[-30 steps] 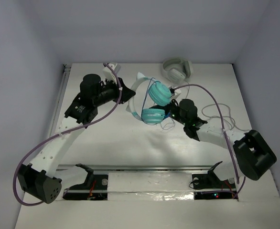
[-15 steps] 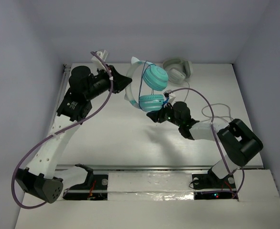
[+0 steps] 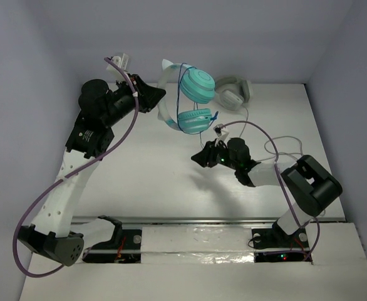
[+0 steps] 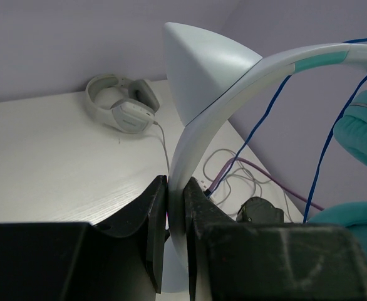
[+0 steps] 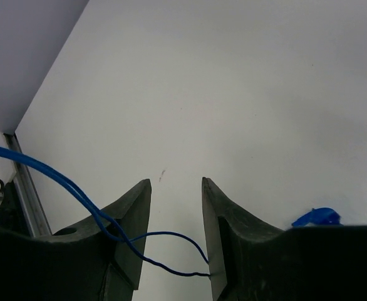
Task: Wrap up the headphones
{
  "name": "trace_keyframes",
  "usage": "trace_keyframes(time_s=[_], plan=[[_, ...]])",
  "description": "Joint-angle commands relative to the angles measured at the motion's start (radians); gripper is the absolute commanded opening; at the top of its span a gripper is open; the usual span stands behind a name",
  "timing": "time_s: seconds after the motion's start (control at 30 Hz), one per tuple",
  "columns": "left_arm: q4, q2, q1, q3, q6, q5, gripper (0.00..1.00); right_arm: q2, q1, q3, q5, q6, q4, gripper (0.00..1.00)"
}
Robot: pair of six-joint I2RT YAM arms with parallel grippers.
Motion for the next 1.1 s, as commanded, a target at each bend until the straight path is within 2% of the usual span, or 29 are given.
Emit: trace_keyframes(time_s=[0.0,0.23,0.3,0.37,0.9,1.0,1.07], plan=[[0.08,-0.028,0.005,0.049,-0.042,-0.016,0.0,-0.012,-0.006,-0.005,-0.029,0.02,0.046,0.45],[0.095,-0.046,0.005,0.028,-0.046,-0.079,0.0,0.034,-0.006,-0.014,-0.077,0.07,0.092,0.45],[0.107,-0.049,0.005,0.017,-0.06,-0.072,0.0,0.037,0.008,-0.013,-0.087,0.061,0.073,0.47],[0.124,-0.045,0.005,0.011,-0.072,-0.043,0.0,0.037,0.036,-0.002,-0.074,0.047,0.026,0.53],[0.149,-0.042,0.005,0.017,-0.089,-0.047,0.0,0.063,0.046,-0.014,-0.025,0.06,0.033,0.56],[0.149,-0.037,0.005,0.023,-0.091,-0.062,0.0,0.064,0.056,0.001,-0.022,0.053,0.003,0.62],[0.143,-0.031,0.005,0.028,-0.089,-0.064,0.0,0.057,0.065,0.012,-0.015,0.047,-0.037,0.62]])
